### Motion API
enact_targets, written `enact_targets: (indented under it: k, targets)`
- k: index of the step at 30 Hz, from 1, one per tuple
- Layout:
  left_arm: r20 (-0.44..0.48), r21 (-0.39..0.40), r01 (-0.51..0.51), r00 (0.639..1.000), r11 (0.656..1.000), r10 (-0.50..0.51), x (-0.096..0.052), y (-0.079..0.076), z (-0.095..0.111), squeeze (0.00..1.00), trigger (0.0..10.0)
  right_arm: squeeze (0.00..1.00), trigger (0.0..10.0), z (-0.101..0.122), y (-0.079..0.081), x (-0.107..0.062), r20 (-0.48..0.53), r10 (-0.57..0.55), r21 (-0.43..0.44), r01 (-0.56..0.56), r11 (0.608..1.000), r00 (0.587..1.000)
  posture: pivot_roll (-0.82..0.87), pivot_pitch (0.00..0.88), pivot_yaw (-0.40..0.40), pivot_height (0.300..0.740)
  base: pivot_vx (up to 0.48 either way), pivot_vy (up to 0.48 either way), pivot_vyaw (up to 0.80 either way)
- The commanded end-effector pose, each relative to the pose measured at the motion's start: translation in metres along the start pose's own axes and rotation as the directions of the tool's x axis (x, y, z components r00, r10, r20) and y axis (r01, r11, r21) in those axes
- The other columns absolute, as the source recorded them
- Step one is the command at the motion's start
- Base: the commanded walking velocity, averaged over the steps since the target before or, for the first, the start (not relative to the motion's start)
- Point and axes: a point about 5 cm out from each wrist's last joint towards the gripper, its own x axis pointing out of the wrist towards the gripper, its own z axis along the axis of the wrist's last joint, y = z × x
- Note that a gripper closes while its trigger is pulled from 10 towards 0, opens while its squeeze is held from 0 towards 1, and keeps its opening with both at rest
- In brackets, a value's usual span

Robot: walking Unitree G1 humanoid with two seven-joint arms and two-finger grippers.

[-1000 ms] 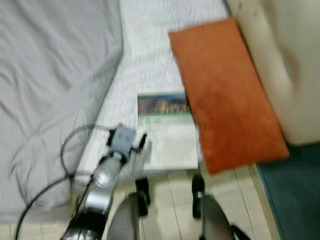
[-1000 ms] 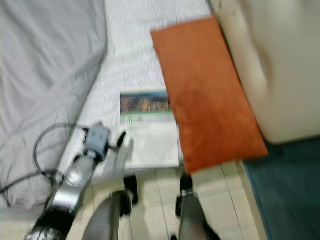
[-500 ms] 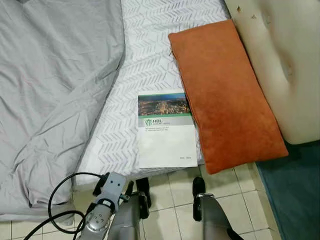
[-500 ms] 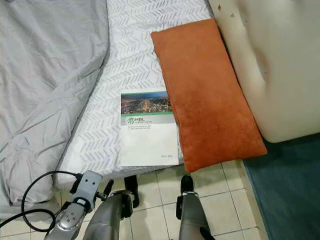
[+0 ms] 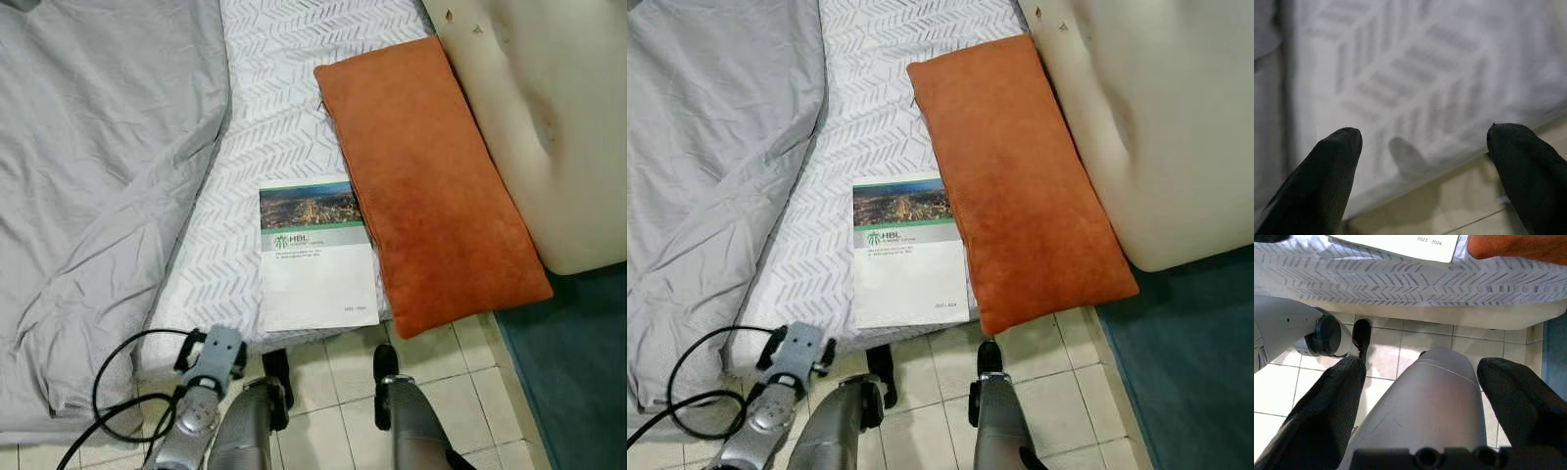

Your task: Clean up the room

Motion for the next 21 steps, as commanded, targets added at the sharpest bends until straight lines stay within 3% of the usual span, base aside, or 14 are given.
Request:
enact_targets:
  k: [1,4,10,15,21]
  targets:
    - [-0.096,0.032,-0.036,0.995,0.999,0.039,-0.009,0.003,-0.026,0.00,10.0,0.00,10.0,-0.014,0.006,-0.009,-0.075,0.027,0.014,-0.026,1.000,0.997,-0.24,0.606,0.079,0.740,0.000,0.000,0.00]
    - [-0.105,0.020,-0.073,0.992,0.997,0.075,-0.004,0.006,-0.023,0.00,10.0,0.00,10.0,-0.014,0.006,-0.009,-0.076,0.031,0.014,-0.030,0.999,0.997,-0.24,0.607,0.075,0.740,0.000,0.000,0.00]
    - [-0.090,-0.029,-0.050,0.995,0.998,0.048,0.002,-0.007,-0.010,0.00,10.0,0.00,10.0,-0.015,0.006,-0.010,-0.080,0.034,0.010,-0.034,0.999,0.996,-0.25,0.606,0.069,0.740,0.000,0.000,0.00]
    - [-0.142,-0.094,-0.066,0.988,0.993,0.053,0.005,-0.017,-0.007,0.00,10.0,0.00,10.0,-0.016,0.007,-0.011,-0.083,0.038,0.008,-0.037,0.999,0.996,-0.25,0.610,0.071,0.740,0.000,0.000,0.00]
    - [-0.157,-0.091,-0.053,0.987,0.994,0.038,0.006,-0.029,-0.003,0.00,10.0,0.00,10.0,-0.015,0.009,-0.012,-0.083,0.039,0.009,-0.039,0.999,0.996,-0.26,0.613,0.069,0.740,0.000,0.000,0.00]
